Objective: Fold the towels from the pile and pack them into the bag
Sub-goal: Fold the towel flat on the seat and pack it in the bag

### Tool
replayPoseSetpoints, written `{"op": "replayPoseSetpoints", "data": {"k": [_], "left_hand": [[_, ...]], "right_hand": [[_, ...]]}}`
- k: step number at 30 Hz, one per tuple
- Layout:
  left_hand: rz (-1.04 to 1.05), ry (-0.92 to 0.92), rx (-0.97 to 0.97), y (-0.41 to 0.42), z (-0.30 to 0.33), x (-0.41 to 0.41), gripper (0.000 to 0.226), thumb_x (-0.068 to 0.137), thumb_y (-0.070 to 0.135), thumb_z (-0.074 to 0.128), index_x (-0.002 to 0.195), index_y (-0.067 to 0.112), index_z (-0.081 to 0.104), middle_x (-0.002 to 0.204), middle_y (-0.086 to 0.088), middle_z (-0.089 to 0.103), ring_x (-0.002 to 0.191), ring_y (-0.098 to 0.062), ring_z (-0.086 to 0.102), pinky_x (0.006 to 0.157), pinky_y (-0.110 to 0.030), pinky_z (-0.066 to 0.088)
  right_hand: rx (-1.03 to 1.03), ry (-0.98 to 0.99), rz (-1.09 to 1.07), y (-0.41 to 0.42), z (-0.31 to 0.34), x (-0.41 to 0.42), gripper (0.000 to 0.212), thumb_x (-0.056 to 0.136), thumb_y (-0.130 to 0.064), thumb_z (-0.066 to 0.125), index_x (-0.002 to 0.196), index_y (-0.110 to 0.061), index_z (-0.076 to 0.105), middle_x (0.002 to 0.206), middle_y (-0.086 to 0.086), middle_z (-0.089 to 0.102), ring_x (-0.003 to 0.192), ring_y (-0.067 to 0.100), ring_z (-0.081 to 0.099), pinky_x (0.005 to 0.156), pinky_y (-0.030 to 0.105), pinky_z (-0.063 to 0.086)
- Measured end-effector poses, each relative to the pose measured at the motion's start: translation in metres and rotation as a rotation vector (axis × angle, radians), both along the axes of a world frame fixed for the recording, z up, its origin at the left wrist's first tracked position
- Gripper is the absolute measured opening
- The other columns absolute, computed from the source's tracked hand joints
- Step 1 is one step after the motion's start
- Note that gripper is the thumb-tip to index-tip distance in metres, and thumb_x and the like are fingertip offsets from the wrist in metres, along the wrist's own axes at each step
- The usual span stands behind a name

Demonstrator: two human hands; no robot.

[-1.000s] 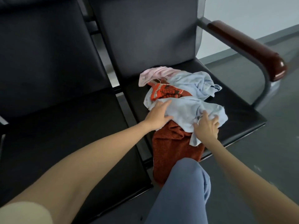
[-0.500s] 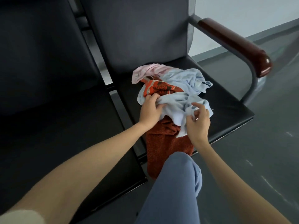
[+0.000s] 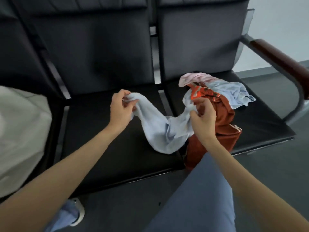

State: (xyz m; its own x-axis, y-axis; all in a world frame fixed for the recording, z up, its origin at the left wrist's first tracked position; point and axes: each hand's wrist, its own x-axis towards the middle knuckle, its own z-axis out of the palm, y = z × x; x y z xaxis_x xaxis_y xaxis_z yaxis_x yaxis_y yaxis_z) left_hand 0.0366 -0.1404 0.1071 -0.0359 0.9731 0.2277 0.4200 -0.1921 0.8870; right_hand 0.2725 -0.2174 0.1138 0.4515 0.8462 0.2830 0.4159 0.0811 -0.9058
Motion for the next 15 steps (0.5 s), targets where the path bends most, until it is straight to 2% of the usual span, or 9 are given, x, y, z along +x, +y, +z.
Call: {"op": "replayPoseSetpoints", "data": {"k": [3, 6, 10, 13, 15], "left_hand": [[0.141, 0.002, -0.008, -0.004, 0.001, -0.050, 0.011, 0.092, 0.015, 0.060, 0.100, 0.020, 0.054, 0.114, -0.012, 0.053, 0.095, -0.017, 0.061, 0.080, -0.025, 0.054], [0.295, -0.046, 0.007, -0.011, 0.001, -0.101, 0.014, 0.091, 0.016, 0.059, 0.104, 0.018, 0.054, 0.116, -0.010, 0.051, 0.093, -0.014, 0.059, 0.077, -0.022, 0.054], [0.455, 0.045, -0.021, -0.022, -0.012, -0.166, 0.021, 0.089, 0.013, 0.055, 0.110, 0.011, 0.053, 0.118, -0.010, 0.047, 0.089, -0.009, 0.054, 0.072, -0.011, 0.045], [0.545, 0.137, -0.208, -0.030, -0.039, -0.198, 0.029, 0.088, 0.006, 0.051, 0.117, 0.004, 0.054, 0.124, -0.023, 0.049, 0.100, -0.028, 0.057, 0.082, -0.028, 0.046], [0.542, 0.221, -0.385, -0.033, -0.061, -0.207, 0.040, 0.089, 0.003, 0.052, 0.128, 0.002, 0.051, 0.125, -0.026, 0.051, 0.110, -0.039, 0.054, 0.090, -0.035, 0.043]], "right_hand": [[-0.029, 0.033, 0.070, 0.004, 0.003, -0.032, 0.031, 0.074, 0.006, 0.051, 0.098, -0.010, 0.060, 0.077, 0.005, 0.049, 0.063, 0.001, 0.044, 0.066, 0.012, 0.037], [-0.087, 0.071, 0.105, 0.005, 0.000, -0.058, 0.031, 0.077, 0.010, 0.050, 0.101, -0.006, 0.062, 0.074, 0.001, 0.049, 0.062, 0.002, 0.045, 0.060, 0.009, 0.037], [-0.271, 0.181, 0.126, 0.005, -0.023, -0.080, 0.030, 0.078, 0.010, 0.050, 0.098, -0.009, 0.063, 0.071, -0.002, 0.050, 0.062, 0.007, 0.048, 0.058, 0.018, 0.040], [-0.417, 0.256, 0.102, 0.005, -0.052, -0.087, 0.026, 0.080, 0.008, 0.055, 0.101, -0.004, 0.064, 0.078, 0.002, 0.058, 0.070, 0.012, 0.056, 0.060, 0.021, 0.043], [-0.485, 0.214, 0.068, 0.004, -0.072, -0.085, 0.019, 0.083, 0.002, 0.059, 0.100, -0.005, 0.064, 0.083, 0.006, 0.062, 0.079, 0.020, 0.060, 0.061, 0.024, 0.045]]}}
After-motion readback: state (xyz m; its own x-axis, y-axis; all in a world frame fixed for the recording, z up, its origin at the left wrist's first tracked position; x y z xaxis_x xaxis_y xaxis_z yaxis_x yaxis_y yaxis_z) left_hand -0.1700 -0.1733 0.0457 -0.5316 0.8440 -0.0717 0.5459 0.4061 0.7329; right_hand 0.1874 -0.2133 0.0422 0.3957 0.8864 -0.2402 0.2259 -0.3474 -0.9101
